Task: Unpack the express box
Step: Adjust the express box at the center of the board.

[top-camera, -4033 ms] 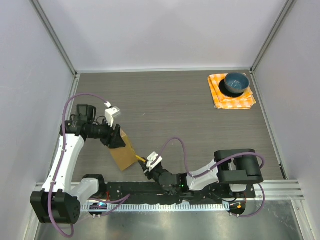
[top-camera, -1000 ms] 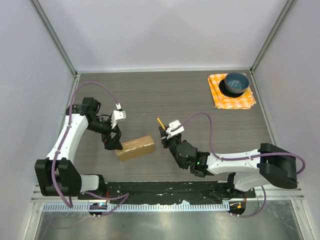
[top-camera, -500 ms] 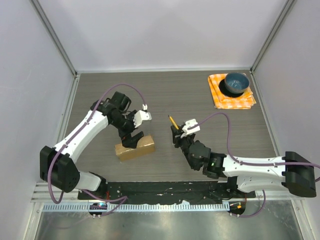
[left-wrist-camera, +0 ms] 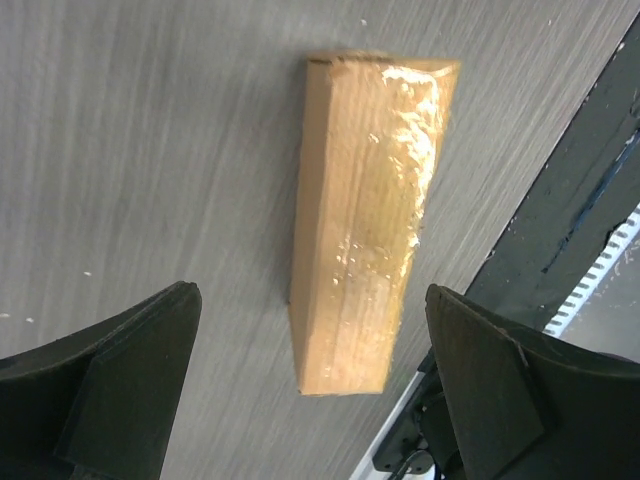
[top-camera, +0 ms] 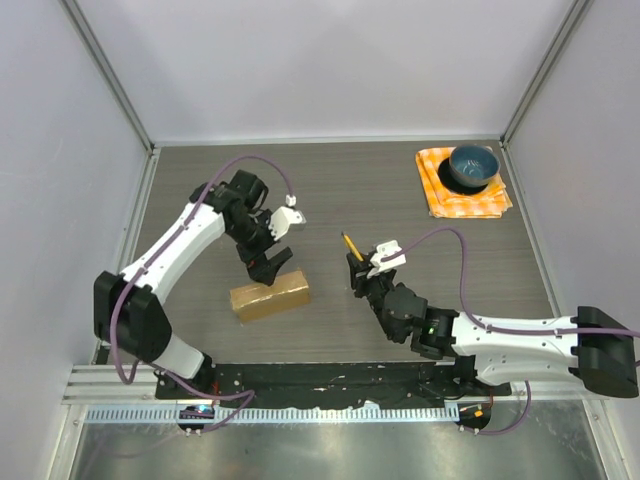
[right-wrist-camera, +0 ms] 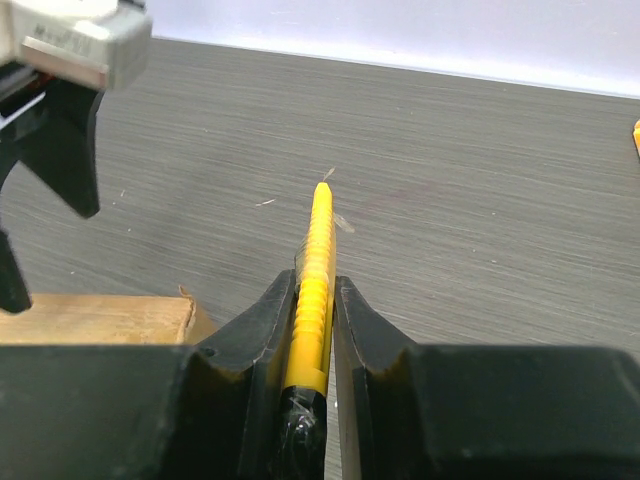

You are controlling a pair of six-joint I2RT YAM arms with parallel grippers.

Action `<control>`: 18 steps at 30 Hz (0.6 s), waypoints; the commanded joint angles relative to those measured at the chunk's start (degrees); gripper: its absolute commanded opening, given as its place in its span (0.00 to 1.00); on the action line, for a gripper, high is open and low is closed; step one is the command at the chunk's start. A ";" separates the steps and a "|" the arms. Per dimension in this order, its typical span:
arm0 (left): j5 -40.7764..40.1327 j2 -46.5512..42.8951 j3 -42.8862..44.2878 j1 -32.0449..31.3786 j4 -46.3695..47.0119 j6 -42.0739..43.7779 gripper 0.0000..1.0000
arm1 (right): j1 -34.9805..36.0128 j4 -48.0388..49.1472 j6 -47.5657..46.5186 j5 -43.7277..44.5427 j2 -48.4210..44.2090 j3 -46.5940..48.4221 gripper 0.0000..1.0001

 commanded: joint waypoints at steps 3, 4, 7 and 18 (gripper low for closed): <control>-2.03 -9.85 -6.99 -3.52 6.45 -4.72 1.00 | -0.09 0.70 0.34 1.23 -2.55 -0.06 0.01; -1.60 -9.93 -7.26 -3.52 6.09 -5.94 1.00 | -0.09 0.79 0.34 1.23 -2.55 -0.15 0.01; -1.33 -12.12 -10.06 -3.52 6.70 -6.92 1.00 | 0.00 0.79 0.17 1.23 -1.94 0.20 0.01; -6.77 -13.45 -20.88 -3.61 20.58 -7.62 1.00 | -0.09 1.14 0.34 0.26 -1.41 0.38 0.01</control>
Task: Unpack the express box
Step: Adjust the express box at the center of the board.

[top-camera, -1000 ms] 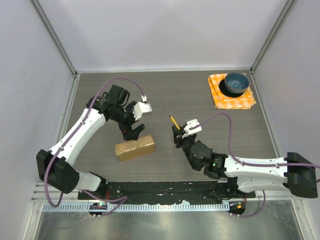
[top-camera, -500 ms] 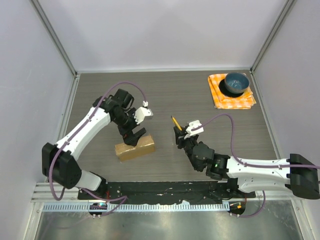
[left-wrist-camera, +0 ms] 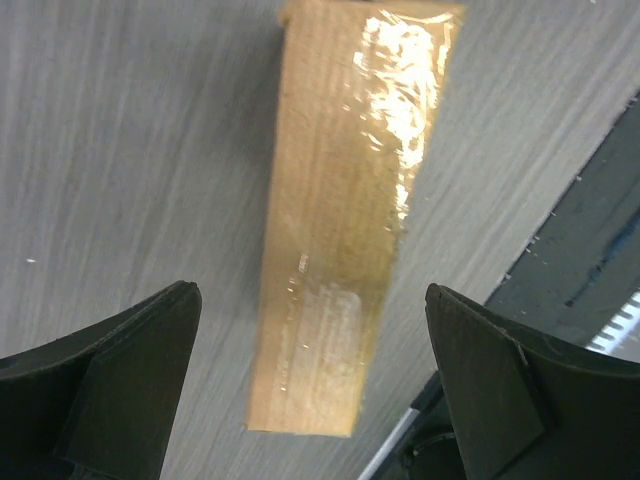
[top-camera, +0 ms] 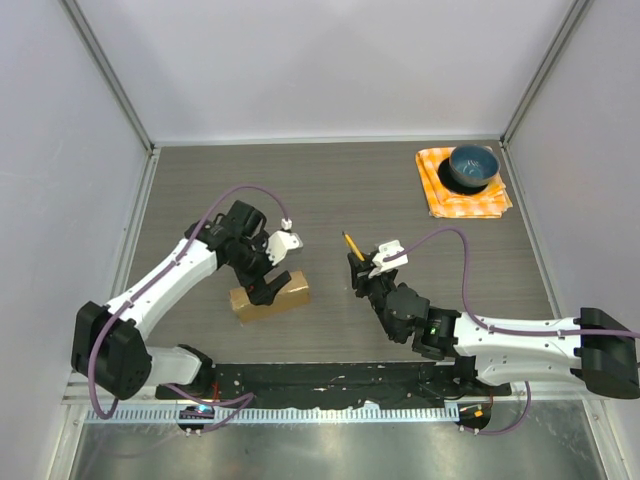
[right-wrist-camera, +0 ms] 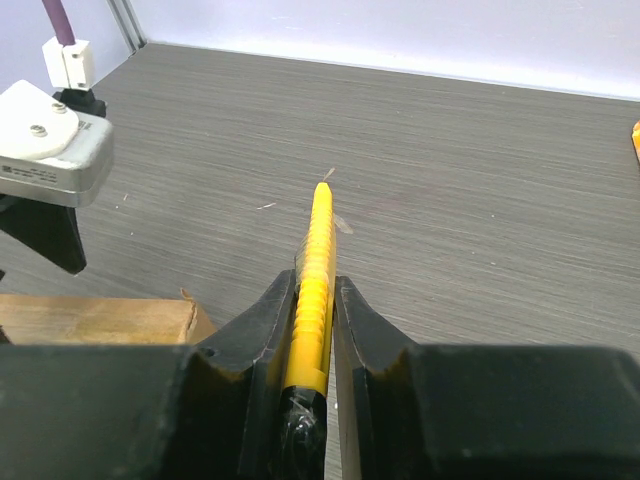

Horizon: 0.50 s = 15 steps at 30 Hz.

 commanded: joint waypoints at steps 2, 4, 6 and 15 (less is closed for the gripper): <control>-3.19 1.15 0.34 0.06 8.09 -0.34 1.00 | -0.09 1.40 0.65 -0.02 0.03 0.68 0.01; -4.34 2.21 0.43 0.06 9.32 -0.08 1.00 | -0.09 1.23 1.00 -0.29 0.12 0.77 0.01; -4.25 2.56 0.08 0.06 10.63 0.53 1.00 | -0.09 0.70 1.18 -0.64 0.29 0.95 0.01; 2.25 5.37 -2.11 0.06 7.48 2.99 1.00 | -0.09 -2.90 2.32 -2.92 0.03 2.35 0.01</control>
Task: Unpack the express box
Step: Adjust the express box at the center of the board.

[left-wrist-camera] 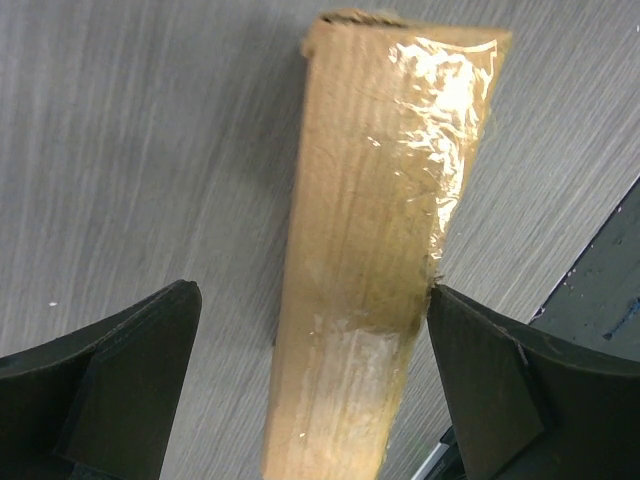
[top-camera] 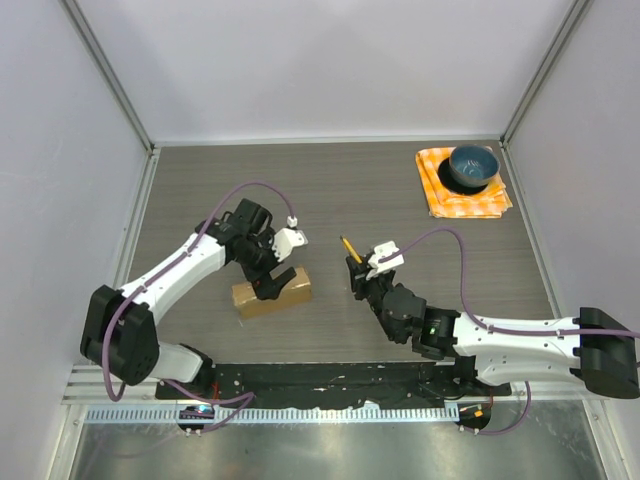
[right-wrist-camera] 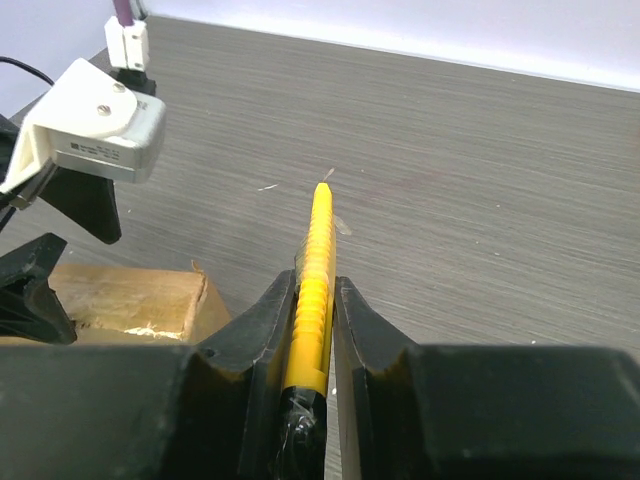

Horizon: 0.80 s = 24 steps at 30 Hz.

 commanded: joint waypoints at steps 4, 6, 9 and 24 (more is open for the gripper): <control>4.26 2.69 -2.80 0.06 0.90 2.54 0.90 | -0.09 -3.13 2.80 -4.02 0.36 3.19 0.01; 4.70 3.57 -2.89 0.06 1.16 2.98 0.76 | -0.09 -5.24 4.38 -4.82 0.36 3.89 0.01; 4.45 2.87 -3.24 -0.38 1.60 3.42 0.59 | -0.18 -9.02 6.67 -6.40 0.10 5.03 0.01; -22.61 -9.08 -10.88 -8.81 9.86 -0.62 0.45 | -0.09 -30.81 20.82 -19.40 -7.45 10.57 0.01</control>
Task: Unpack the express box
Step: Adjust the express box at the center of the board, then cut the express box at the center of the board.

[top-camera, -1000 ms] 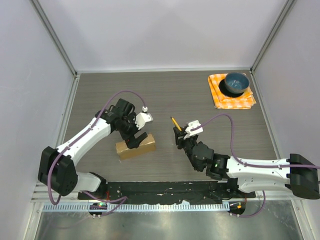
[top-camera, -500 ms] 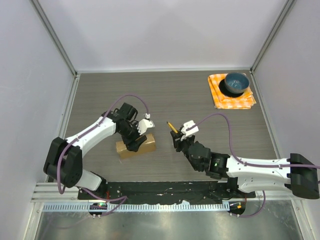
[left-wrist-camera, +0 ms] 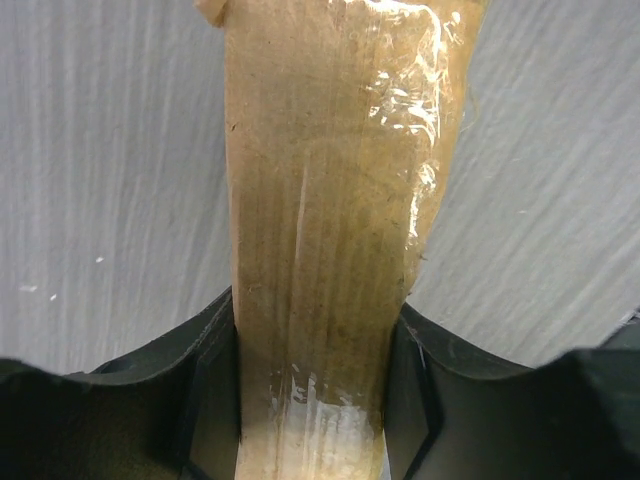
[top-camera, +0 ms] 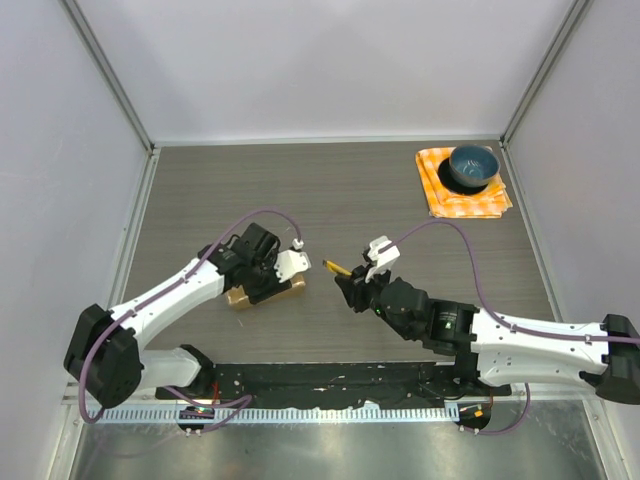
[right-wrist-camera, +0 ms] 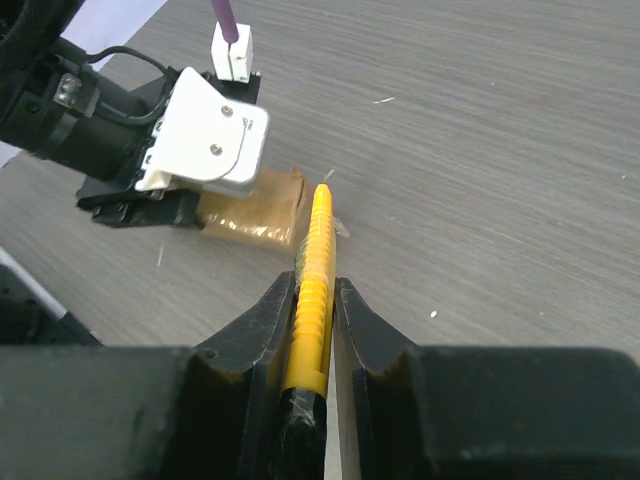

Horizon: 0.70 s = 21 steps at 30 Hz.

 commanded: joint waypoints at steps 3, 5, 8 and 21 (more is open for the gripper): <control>-12.38 -5.99 -4.98 -2.52 6.24 -0.51 0.45 | -0.09 -8.62 8.65 -5.60 -4.73 2.24 0.01; -13.09 -9.84 -6.58 -5.25 7.30 0.02 0.47 | -0.09 -9.07 9.37 -6.22 -3.95 1.80 0.01; -13.35 -12.84 -7.55 -8.41 7.30 -1.73 0.48 | -0.09 -6.70 9.02 -6.92 -2.37 1.10 0.01; -11.86 -14.61 -9.48 -13.08 7.30 -7.37 0.49 | -0.09 -0.45 9.28 -11.49 3.44 1.71 0.01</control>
